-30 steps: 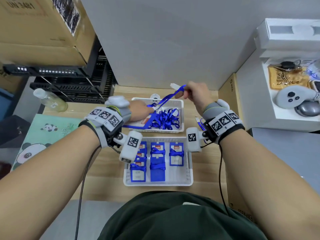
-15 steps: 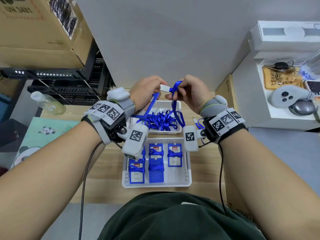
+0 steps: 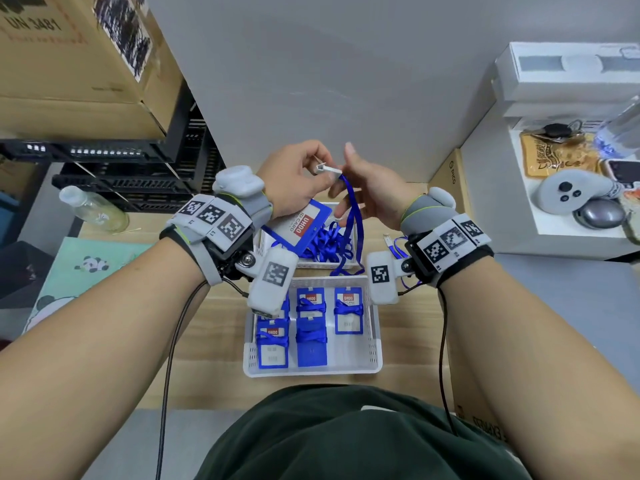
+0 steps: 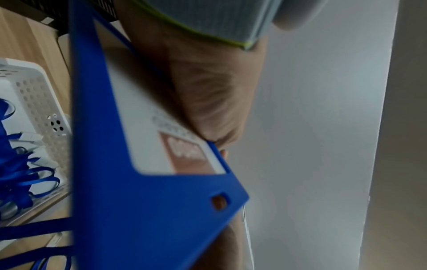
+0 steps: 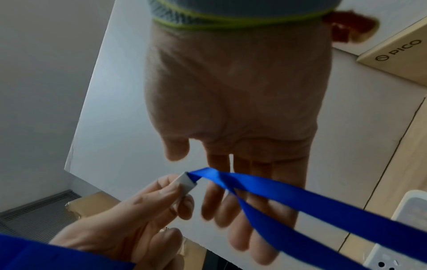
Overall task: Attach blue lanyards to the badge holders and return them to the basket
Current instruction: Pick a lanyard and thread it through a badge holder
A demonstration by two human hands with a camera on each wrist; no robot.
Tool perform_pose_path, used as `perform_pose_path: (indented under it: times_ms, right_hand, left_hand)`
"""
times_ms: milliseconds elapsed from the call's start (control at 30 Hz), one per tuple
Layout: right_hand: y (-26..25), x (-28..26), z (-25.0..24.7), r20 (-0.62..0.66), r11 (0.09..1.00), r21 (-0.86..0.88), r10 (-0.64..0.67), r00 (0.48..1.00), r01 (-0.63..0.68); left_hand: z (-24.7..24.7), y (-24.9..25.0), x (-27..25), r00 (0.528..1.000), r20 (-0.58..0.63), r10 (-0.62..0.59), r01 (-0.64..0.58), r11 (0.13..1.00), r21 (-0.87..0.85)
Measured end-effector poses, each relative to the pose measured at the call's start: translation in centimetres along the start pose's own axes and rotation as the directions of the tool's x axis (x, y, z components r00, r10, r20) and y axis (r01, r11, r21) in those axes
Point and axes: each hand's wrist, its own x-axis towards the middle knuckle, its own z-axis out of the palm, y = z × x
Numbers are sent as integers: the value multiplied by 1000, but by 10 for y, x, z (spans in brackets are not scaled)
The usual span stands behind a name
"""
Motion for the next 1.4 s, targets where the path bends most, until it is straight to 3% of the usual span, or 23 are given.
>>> perform_pose_path:
  times_ms: [100,233,400,667,767,867,967,1133,1400]
  right_hand:
    - [0,-2,5,48,996,-66,-55,997,58]
    - [-3,-4,3,63,994,46,-99,993,96]
    - [-8,-7,-1,-48,992,-48,-116,992,113]
    - [-9,-10,22,-2,987,-30,-159,987,159]
    - [-8,-8,22,-52,993,-62,-105,993,102]
    - [-5,-3,18,-140,992,-73,-115,983,106]
    - [-3,-1,13,-205,983,-144,-140,969,111]
    - [-4,0,4,-303,970,-193,-200,932,146]
    - [-1,7,4,-347,979,-201,-110,931,41]
  left_hand:
    - [-1,-2,2,1000,7,15,-15,1000,10]
    - [-4,-5,1,1000,-8,-13,13,1000,19]
    - [-15,-10,3,950,-260,-173,205,974,102]
    - [-25,-22,7,874,-384,-299,386,907,172]
    - [-25,-21,6,893,-360,-270,348,921,173]
    - [-22,-14,2,968,-148,-202,229,954,192]
    - [-20,-12,-1,987,-12,-162,161,960,229]
    - [-22,-14,-2,990,-93,-109,129,960,250]
    - [-22,-4,-3,994,-102,-38,63,965,254]
